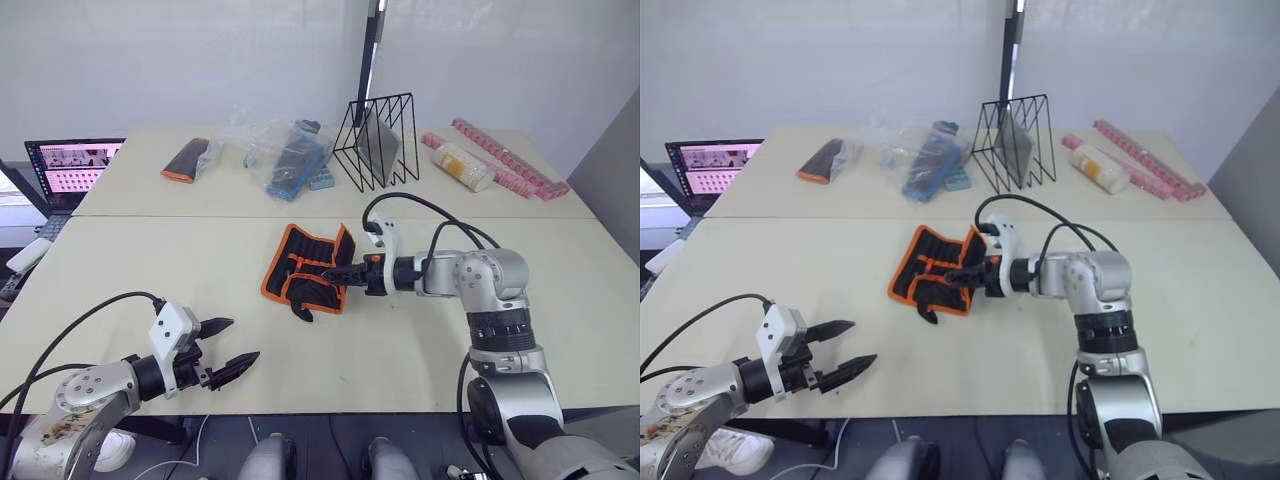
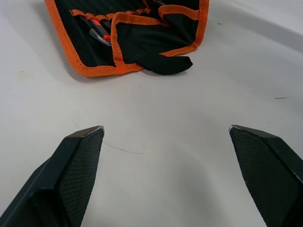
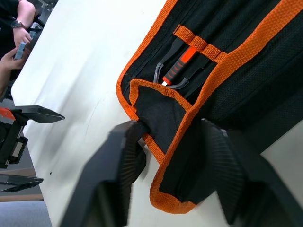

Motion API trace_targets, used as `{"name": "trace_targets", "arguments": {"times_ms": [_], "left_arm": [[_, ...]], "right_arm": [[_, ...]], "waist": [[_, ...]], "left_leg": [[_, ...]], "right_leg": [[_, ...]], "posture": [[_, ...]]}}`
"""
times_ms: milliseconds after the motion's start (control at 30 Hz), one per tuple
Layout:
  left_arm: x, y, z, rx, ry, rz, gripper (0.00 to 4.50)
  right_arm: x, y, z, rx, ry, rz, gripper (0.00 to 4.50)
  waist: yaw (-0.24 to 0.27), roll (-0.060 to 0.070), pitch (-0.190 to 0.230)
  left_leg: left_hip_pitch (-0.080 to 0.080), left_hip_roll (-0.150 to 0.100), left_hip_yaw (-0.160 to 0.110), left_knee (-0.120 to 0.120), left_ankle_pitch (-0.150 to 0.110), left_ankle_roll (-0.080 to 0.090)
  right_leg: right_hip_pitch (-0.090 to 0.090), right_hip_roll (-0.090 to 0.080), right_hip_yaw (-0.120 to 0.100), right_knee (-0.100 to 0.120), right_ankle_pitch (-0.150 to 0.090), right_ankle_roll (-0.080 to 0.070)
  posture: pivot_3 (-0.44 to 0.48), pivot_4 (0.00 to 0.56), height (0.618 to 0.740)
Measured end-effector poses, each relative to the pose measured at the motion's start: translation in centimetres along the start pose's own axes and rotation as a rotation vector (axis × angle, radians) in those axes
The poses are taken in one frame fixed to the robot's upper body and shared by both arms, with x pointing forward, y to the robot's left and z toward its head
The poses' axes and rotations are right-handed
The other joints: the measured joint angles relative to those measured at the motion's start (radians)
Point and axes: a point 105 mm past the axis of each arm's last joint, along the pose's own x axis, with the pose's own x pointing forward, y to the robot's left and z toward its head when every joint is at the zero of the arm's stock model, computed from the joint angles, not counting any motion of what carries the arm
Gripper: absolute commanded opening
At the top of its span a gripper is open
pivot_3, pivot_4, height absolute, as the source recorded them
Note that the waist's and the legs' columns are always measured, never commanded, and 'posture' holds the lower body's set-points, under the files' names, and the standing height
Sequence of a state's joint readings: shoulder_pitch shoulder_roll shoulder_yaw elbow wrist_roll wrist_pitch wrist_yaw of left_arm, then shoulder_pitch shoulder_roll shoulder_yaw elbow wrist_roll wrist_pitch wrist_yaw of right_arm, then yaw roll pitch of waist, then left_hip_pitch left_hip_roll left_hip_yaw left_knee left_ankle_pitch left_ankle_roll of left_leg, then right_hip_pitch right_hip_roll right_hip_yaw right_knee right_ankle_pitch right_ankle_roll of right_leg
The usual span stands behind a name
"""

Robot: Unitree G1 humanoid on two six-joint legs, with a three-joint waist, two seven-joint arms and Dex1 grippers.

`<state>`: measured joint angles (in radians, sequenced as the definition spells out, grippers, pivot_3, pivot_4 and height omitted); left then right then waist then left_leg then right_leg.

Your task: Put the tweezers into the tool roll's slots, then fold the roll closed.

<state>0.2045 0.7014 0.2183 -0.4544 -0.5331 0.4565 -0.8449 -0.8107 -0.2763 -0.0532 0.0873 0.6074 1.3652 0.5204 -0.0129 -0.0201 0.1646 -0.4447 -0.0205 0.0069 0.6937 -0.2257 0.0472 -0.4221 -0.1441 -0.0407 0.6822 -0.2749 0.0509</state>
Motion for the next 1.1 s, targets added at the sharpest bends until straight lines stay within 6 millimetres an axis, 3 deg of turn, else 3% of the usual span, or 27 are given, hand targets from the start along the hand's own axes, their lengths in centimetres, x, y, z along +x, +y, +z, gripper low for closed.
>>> {"name": "trace_targets", "arguments": {"times_ms": [133,600,800,900,1100], "left_arm": [[0.0,0.0,0.0,0.001,0.002,0.000,4.50],[-0.1,0.0,-0.3,0.005,0.015,0.002,4.50],[-0.1,0.0,-0.3,0.006,0.015,-0.002,4.50],[0.0,0.0,-0.2,0.008,0.014,-0.005,4.50],[0.1,0.5,-0.1,0.011,0.014,-0.015,4.50]], "right_arm": [[0.6,0.2,0.0,-0.003,-0.011,0.013,0.02],[4.7,-0.2,-2.3,-0.080,0.067,0.009,0.02],[5.5,-0.5,-2.9,-0.158,0.077,0.005,0.02],[5.4,-0.4,-2.9,-0.149,0.059,0.032,0.84],[4.4,1.4,-2.3,-0.107,-0.034,0.190,2.91]], "waist": [[-0.001,0.000,0.000],[-0.003,0.000,0.000],[-0.004,0.000,0.000],[-0.003,0.000,0.000],[-0.001,0.000,0.000]], "left_leg": [[0.000,0.000,0.000,0.000,0.000,0.000],[0.001,0.000,0.000,0.000,0.000,0.000],[0.005,0.001,0.000,0.000,0.000,0.000],[0.005,0.001,-0.001,0.000,0.000,-0.001],[0.004,0.001,-0.001,0.000,0.000,-0.001]], "right_leg": [[0.000,0.000,0.000,0.000,0.000,0.000],[0.000,0.001,0.000,0.002,0.000,0.000],[0.000,0.001,0.000,0.002,0.000,0.000],[0.000,0.002,0.000,0.002,0.000,-0.001],[0.000,0.002,0.000,0.002,0.001,-0.001]], "posture": [[0.000,0.150,0.685],[0.000,0.150,0.685],[0.000,0.150,0.685],[0.000,0.150,0.685],[0.000,0.150,0.685]]}}
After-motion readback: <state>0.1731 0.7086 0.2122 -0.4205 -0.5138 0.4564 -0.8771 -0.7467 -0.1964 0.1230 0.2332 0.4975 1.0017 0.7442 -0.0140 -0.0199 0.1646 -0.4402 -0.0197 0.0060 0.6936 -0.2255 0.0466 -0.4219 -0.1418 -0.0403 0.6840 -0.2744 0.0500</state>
